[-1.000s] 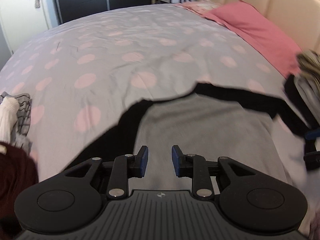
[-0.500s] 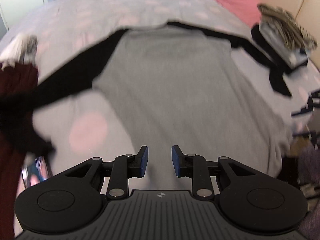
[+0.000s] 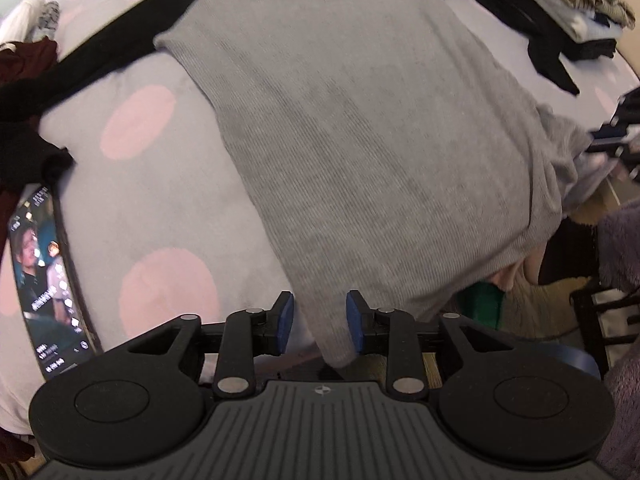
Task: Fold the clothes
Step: 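Grasp the grey hem with both grippers, then lift the garment by its hem with both grippers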
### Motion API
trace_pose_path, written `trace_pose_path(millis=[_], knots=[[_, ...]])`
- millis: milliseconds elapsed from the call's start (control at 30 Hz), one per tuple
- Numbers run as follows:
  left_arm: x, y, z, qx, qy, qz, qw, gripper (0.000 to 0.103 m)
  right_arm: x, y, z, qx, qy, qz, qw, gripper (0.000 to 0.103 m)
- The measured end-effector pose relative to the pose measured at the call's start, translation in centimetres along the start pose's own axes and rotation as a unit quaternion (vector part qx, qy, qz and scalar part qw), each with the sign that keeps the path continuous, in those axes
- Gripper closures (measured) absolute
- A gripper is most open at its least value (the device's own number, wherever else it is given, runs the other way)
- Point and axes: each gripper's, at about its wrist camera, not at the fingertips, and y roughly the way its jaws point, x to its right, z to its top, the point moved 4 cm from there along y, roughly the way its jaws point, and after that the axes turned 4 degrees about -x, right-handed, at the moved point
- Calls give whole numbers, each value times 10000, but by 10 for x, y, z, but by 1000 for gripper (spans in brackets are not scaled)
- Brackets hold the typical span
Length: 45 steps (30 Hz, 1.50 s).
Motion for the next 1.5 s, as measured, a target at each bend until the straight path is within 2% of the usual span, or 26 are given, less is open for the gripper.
trace_pose_path(millis=[100,267,333,400,433,533,567,633,733,833,867,967,1000,1033,1067,1100,1233,1433,1467,1500], knots=[[2,10,0,-105,60,49,9999,71,5,-17,6,-24,304,-28,9995,95],[-1,12,2,-122,-5,40,9999,71,11,-46,9,-361,579,66,9976,97],[-3,12,2,-106,-23,63,9999,84,8,-55,8,-617,547,192,9964,97],[-6,11,2,-86,-76,41,9999,92,4,-58,6,-922,491,369,9938,97],[-7,10,1,-74,-121,7,9999,98,1,-57,3,-1132,452,425,9916,97],[-9,7,-2,-61,-148,-23,9999,101,-6,-41,-11,-1819,264,330,9824,98],[-9,7,-3,-61,-139,-21,9999,101,-7,-35,-16,-1958,269,346,9797,103],[-8,6,-5,-98,-105,-4,9999,101,-8,-22,-26,-2158,438,543,9739,103],[-8,4,-8,-147,-154,-12,9998,101,-11,-7,-35,-2296,529,607,9699,103],[-11,-1,-10,-168,-246,-81,9995,101,-3,-5,-34,-2193,749,648,9706,101],[-11,-2,-11,-187,-274,-111,9994,101,2,-7,-32,-2097,883,651,9716,97],[-10,-1,-13,-308,-273,-213,9989,98,22,-17,-27,-1690,1446,593,9731,96],[-10,0,-15,-371,-245,-240,9987,89,27,-19,-26,-1581,1607,602,9724,94],[-7,4,-17,-478,-176,-201,9985,79,31,-16,-27,-1536,1710,676,9709,88],[-5,7,-20,-585,-106,-162,9981,76,34,-14,-28,-1490,1813,751,9692,78],[-3,11,-22,-692,-36,-123,9975,74,37,-12,-29,-1444,1916,826,9673,75],[1,25,-28,-822,100,-1,9966,74,50,-4,-33,-1258,2322,1122,9579,74],[0,34,-24,-686,2,-144,9975,75,60,8,-41,-1053,2814,1568,9408,73],[2,34,-23,-661,54,-131,9977,77,60,10,-42,-1037,2864,1631,9384,73],[5,34,-22,-635,106,-119,9979,88,58,14,-43,-1015,2907,1663,9368,73]])
